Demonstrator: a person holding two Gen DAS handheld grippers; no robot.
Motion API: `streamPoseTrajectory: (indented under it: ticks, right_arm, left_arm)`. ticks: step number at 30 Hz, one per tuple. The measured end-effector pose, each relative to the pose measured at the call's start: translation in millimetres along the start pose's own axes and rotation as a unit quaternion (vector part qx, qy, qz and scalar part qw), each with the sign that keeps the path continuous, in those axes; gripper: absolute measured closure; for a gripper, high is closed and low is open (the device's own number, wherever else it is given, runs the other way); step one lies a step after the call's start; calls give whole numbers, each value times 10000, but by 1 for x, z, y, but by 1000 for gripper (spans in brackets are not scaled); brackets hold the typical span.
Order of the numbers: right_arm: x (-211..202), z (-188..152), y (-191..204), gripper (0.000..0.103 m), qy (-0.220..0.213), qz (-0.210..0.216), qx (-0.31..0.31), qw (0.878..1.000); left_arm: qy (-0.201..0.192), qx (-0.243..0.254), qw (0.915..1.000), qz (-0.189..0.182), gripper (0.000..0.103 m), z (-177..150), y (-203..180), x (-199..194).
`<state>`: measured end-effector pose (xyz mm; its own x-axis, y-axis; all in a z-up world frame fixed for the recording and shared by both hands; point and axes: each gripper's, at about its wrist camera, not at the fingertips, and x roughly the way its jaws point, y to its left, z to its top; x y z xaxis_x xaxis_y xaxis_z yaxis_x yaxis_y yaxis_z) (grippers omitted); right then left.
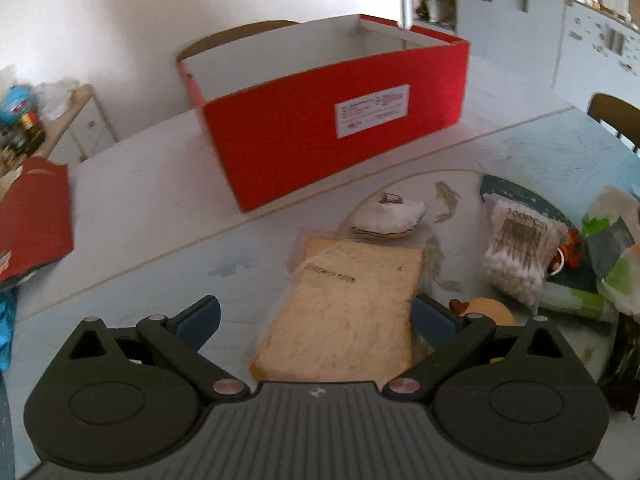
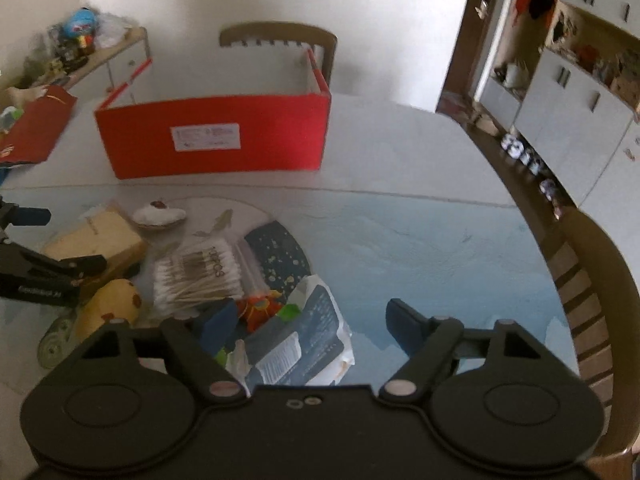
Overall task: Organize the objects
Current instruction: 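Grasp the bagged bread loaf with the left gripper while the right grasps the wet-wipe pack, then carry the bread and wet-wipe pack with both grippers over the red box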
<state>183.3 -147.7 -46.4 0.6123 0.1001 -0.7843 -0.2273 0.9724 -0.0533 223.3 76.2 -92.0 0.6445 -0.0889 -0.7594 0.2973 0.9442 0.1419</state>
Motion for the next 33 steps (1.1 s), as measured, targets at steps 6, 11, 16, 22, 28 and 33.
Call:
streamPoseTrajectory:
  ticks: [6,11,16,22,28,33]
  right_arm:
    - [19,-1,3,27,362,-156,273,9988]
    - [22,-4,4,42,447,-209,323,9983]
    - [22,-7,-1,60,498,-58,510,9974]
    - [18,-10,-8,83,422,-10,611,9972]
    - [12,-12,-20,94,295,113,731,9968]
    - [-1,-12,-27,95,84,179,774,9968]
  left_arm:
    - [108,136,9995,-249,1,1,-6,12]
    - [220,-134,9992,-307,7,0,3,20]
    - [161,-282,9986,-407,23,-1,5,16]
    - [115,-434,9979,-473,27,-5,6,10]
    - [75,-630,9968,-489,28,-8,10,4]
    - [-34,-835,9950,-552,29,-8,16,-8]
